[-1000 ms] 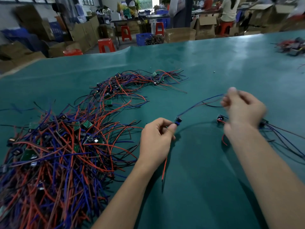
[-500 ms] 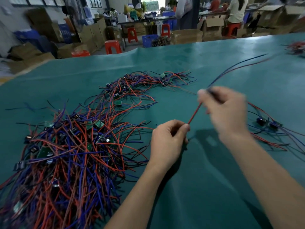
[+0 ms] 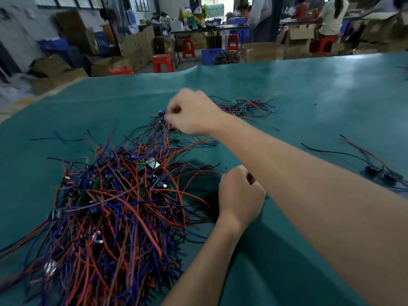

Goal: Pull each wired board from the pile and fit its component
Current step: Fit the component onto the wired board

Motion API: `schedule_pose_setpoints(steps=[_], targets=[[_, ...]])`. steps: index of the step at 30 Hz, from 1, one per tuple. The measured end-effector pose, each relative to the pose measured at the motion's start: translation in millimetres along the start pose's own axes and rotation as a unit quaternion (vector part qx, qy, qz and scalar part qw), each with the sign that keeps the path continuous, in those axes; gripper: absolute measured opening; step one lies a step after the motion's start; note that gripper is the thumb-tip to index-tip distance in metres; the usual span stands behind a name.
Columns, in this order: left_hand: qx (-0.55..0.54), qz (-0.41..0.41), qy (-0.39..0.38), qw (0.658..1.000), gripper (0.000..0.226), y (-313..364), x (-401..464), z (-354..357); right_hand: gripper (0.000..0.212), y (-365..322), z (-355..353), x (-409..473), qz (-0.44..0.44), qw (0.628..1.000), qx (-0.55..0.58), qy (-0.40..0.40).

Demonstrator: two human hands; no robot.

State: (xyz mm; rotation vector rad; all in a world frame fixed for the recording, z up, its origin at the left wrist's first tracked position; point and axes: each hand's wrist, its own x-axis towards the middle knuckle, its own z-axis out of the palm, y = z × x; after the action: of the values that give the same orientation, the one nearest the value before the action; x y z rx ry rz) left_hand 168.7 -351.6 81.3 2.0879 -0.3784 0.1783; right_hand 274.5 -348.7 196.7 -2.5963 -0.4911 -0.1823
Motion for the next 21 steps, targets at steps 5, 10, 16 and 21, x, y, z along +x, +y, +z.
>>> schedule_pose_setpoints(steps=[5, 10, 16, 21], targets=[[-0.084, -0.050, 0.027, 0.995, 0.026, -2, 1, 2, 0.038, 77, 42, 5, 0.152, 0.975, -0.139, -0.084], [-0.104, -0.051, 0.029, 0.993, 0.023, -9, 4, 8, 0.017, 95, 42, -1, 0.161, 0.983, -0.088, -0.027], [-0.164, -0.094, 0.100, 0.977, 0.012, -12, 7, 10, 0.025, 117, -9, -59, 0.236, 0.964, 0.046, 0.113], [-0.193, -0.112, 0.104, 0.969, 0.022, -10, 7, 9, 0.026, 119, -12, -146, 0.214, 0.907, 0.323, 0.164]])
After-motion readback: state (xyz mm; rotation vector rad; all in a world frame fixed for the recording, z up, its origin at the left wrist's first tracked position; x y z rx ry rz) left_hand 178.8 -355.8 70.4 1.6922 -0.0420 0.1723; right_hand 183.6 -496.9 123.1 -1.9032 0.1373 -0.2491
